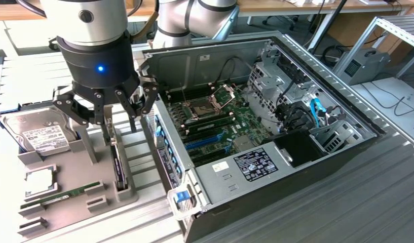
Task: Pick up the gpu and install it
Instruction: 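Pick up the gpu and move the gpu toward the slot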
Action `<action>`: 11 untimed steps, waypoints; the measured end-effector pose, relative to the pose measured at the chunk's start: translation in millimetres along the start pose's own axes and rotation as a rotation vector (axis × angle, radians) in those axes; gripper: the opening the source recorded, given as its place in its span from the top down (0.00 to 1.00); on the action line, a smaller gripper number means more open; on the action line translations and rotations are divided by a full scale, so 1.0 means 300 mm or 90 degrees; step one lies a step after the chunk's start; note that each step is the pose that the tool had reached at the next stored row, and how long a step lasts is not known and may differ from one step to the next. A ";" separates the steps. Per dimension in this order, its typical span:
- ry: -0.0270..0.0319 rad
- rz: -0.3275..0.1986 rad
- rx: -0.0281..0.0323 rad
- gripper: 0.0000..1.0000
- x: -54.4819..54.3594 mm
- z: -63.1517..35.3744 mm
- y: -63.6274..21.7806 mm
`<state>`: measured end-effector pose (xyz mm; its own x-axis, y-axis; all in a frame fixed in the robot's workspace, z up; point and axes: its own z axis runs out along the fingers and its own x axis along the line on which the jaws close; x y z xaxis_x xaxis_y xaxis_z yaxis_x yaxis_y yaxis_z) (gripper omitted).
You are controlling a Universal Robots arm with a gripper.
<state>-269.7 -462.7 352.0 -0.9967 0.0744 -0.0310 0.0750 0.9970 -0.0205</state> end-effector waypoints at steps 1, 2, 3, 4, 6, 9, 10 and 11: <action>0.0000 0.000 0.0000 0.52 0.000 0.001 0.000; 0.0000 0.000 0.0000 0.52 0.000 0.002 0.000; 0.0000 0.000 0.0001 0.52 0.000 0.003 0.000; 0.0000 0.000 0.0001 0.52 0.000 0.004 0.000; 0.0000 0.000 0.0001 0.52 0.000 0.005 0.000; 0.0000 0.000 0.0002 0.52 0.000 0.008 0.000; 0.0000 0.000 0.0003 0.52 0.000 0.009 0.000; 0.0000 0.000 0.0004 0.52 0.000 0.009 0.000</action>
<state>-269.7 -462.7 349.2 -0.9968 0.0743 -0.0310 0.0750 0.9970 -0.0211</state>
